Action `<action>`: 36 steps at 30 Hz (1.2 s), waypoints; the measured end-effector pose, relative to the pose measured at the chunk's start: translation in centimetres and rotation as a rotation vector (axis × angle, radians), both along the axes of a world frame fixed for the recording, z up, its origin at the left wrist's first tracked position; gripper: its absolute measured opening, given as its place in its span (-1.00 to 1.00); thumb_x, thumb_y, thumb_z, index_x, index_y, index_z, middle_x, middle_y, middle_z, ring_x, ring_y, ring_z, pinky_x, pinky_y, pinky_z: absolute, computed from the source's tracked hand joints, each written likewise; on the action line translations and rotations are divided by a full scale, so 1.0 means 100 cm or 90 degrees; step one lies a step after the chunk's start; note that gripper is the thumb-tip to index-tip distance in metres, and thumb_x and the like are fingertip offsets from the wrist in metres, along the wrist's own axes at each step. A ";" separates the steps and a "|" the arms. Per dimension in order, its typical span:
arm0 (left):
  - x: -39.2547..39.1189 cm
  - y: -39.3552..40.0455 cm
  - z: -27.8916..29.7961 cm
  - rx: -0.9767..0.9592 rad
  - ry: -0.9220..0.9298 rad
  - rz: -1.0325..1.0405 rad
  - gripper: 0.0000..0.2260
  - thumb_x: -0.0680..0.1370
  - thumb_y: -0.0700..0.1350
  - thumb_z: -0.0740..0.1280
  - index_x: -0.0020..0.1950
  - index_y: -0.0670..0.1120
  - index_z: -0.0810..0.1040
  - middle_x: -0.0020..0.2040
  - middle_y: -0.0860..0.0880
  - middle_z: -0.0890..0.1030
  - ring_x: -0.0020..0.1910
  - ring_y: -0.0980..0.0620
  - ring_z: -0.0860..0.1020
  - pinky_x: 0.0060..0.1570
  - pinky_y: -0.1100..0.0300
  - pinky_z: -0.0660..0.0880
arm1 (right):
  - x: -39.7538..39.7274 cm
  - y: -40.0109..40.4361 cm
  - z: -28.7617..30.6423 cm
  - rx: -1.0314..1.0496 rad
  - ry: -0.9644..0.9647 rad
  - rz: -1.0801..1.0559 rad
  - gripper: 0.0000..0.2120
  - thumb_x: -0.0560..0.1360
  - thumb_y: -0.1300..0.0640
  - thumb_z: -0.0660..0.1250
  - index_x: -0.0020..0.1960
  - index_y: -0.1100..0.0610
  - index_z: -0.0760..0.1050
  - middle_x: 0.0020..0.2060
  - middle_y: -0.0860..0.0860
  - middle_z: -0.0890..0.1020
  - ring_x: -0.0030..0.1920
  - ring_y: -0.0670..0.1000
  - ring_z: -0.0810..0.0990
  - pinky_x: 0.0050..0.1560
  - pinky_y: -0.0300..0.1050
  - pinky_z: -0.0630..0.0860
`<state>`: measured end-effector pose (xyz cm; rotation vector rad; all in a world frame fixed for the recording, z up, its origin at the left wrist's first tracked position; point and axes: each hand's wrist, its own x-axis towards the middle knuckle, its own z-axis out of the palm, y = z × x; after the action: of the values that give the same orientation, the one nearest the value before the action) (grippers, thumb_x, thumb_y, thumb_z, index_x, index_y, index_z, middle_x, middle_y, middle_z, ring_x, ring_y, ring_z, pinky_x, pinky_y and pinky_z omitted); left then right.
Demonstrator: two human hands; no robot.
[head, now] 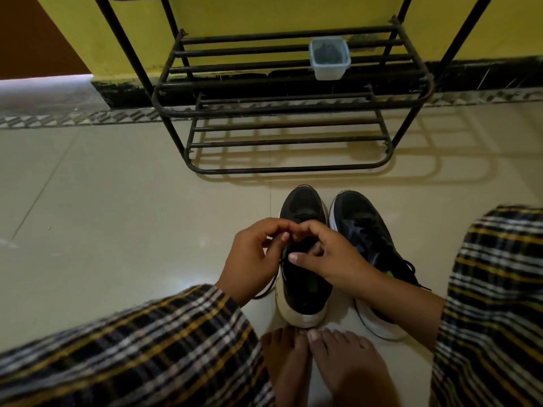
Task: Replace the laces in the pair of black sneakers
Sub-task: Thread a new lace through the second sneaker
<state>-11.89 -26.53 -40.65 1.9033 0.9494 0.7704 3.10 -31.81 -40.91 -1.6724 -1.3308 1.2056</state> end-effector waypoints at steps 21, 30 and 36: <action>-0.026 0.028 -0.031 -0.016 0.121 0.256 -0.89 0.58 -0.20 0.26 -0.12 -0.02 0.49 -0.13 0.11 0.56 -0.15 0.32 0.47 -0.19 0.44 0.34 | 0.036 0.008 0.014 0.068 -0.245 -0.043 -0.84 0.55 0.15 0.27 -0.11 0.11 0.61 -0.31 -0.13 0.60 -0.28 -0.22 0.55 -0.22 -0.34 0.41; -0.045 0.031 -0.050 0.045 0.252 0.166 -0.88 0.57 -0.17 0.27 -0.14 0.03 0.48 -0.08 0.03 0.59 -0.03 0.01 0.53 -0.15 0.15 0.41 | 0.052 0.011 0.017 0.096 -0.404 -0.069 -0.85 0.55 0.14 0.25 -0.12 0.13 0.58 -0.20 0.02 0.52 -0.16 0.02 0.49 -0.15 -0.12 0.37; -0.045 0.032 -0.053 0.032 0.268 0.178 -0.88 0.57 -0.18 0.26 -0.12 0.03 0.48 -0.08 0.03 0.56 -0.03 0.01 0.52 -0.10 0.14 0.45 | 0.052 0.011 0.015 0.093 -0.382 -0.106 -0.85 0.54 0.15 0.28 -0.15 0.15 0.58 -0.24 0.01 0.57 -0.18 0.02 0.53 -0.21 -0.15 0.31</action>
<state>-16.43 -23.36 -45.96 2.0452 1.4907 0.5604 8.34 -30.71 -39.36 -2.0739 -1.5351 0.5044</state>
